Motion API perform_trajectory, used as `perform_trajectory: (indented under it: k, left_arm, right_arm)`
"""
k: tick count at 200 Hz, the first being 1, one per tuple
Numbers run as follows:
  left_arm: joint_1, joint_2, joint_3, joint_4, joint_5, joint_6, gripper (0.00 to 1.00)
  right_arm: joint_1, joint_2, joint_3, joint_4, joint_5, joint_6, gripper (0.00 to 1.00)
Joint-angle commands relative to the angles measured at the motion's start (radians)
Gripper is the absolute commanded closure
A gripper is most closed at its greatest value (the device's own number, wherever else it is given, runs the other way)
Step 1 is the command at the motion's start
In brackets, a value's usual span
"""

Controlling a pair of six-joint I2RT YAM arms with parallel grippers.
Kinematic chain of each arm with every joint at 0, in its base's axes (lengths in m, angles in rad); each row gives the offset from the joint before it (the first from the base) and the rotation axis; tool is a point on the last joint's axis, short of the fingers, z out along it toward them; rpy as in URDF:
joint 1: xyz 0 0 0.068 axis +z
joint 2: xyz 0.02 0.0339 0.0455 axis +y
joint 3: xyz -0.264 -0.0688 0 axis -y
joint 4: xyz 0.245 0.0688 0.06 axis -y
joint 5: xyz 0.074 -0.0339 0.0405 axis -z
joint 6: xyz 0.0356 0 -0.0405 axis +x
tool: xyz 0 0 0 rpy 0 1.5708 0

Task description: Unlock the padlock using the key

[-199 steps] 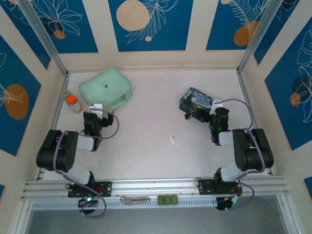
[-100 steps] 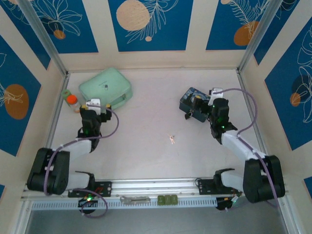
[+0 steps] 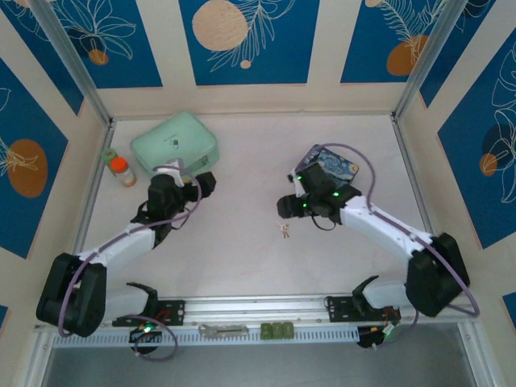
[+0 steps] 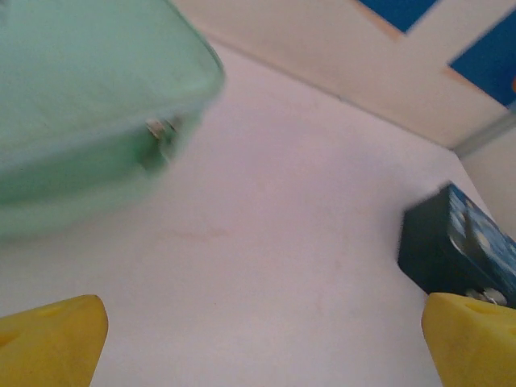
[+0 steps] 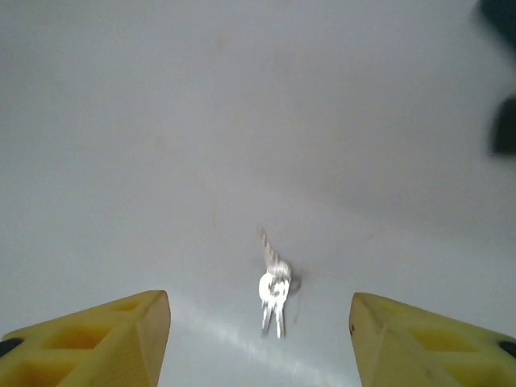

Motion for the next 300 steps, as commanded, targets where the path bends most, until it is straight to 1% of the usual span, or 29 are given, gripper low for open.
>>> perform_trajectory:
  k: [1,11,27,58,85,107,119,149,153,160,173,185,197,208,227,253,270,282,300]
  left_arm:
    - [-0.061,0.02,-0.002,-0.029,0.03,-0.109,0.01]
    - [-0.072,0.031,-0.007,-0.029,0.02,-0.122,0.01]
    - [-0.073,0.041,-0.026,-0.01,-0.004,-0.155,0.01]
    - [-0.073,0.03,-0.038,0.0,-0.021,-0.167,0.01]
    - [-0.073,0.004,-0.037,-0.022,-0.027,-0.153,0.01]
    - [-0.073,-0.013,-0.036,-0.036,-0.034,-0.143,0.01]
    - [-0.073,-0.018,-0.034,-0.041,-0.032,-0.14,0.01]
    - [-0.073,-0.009,-0.025,-0.039,-0.017,-0.14,0.01]
    - [-0.073,-0.006,-0.024,-0.039,-0.013,-0.14,0.01]
    - [-0.073,0.001,-0.02,-0.037,-0.005,-0.141,0.0]
    - [-0.075,0.019,-0.014,-0.024,0.016,-0.147,0.0]
    - [-0.076,0.037,-0.008,-0.005,0.047,-0.153,0.02]
    - [-0.08,0.055,0.0,-0.002,0.073,-0.157,0.03]
    - [-0.086,0.066,0.002,0.001,0.092,-0.163,0.03]
    - [-0.1,0.08,0.003,0.003,0.127,-0.169,0.04]
    - [-0.118,0.095,0.012,-0.011,0.17,-0.218,0.07]
    - [-0.141,0.114,0.014,0.006,0.179,-0.28,0.08]
    - [-0.162,0.134,0.014,0.039,0.184,-0.315,0.09]
    - [-0.202,0.16,0.017,0.065,0.153,-0.358,0.09]
  right_arm:
    - [0.064,0.102,0.071,-0.189,-0.018,-0.063,0.4]
    - [0.078,0.164,0.109,-0.213,0.007,-0.084,0.4]
    - [0.086,0.263,0.181,-0.252,0.008,-0.121,0.42]
    - [0.109,0.426,0.294,-0.285,0.102,-0.178,0.44]
    - [0.097,0.498,0.332,-0.268,0.142,-0.192,0.45]
    - [0.081,0.526,0.333,-0.261,0.128,-0.191,0.45]
    - [0.082,0.537,0.323,-0.262,0.126,-0.194,0.47]
    - [0.084,0.548,0.275,-0.242,0.092,-0.167,0.58]
    - [0.085,0.55,0.269,-0.235,0.084,-0.169,0.64]
    - [0.088,0.559,0.278,-0.248,0.095,-0.165,0.71]
    - [0.087,0.565,0.281,-0.238,0.095,-0.165,0.79]
    - [0.083,0.568,0.284,-0.231,0.068,-0.161,0.88]
    - [0.079,0.566,0.287,-0.226,0.038,-0.151,0.95]
    - [0.079,0.553,0.286,-0.215,0.021,-0.141,0.99]
    - [0.078,0.502,0.268,-0.174,-0.017,-0.128,1.0]
    - [0.067,0.4,0.214,-0.058,-0.094,-0.097,1.0]
    - [0.05,0.367,0.182,0.015,-0.159,-0.064,1.0]
    - [0.049,0.36,0.17,0.049,-0.174,-0.04,1.0]
    - [0.049,0.367,0.158,0.085,-0.202,-0.012,1.0]
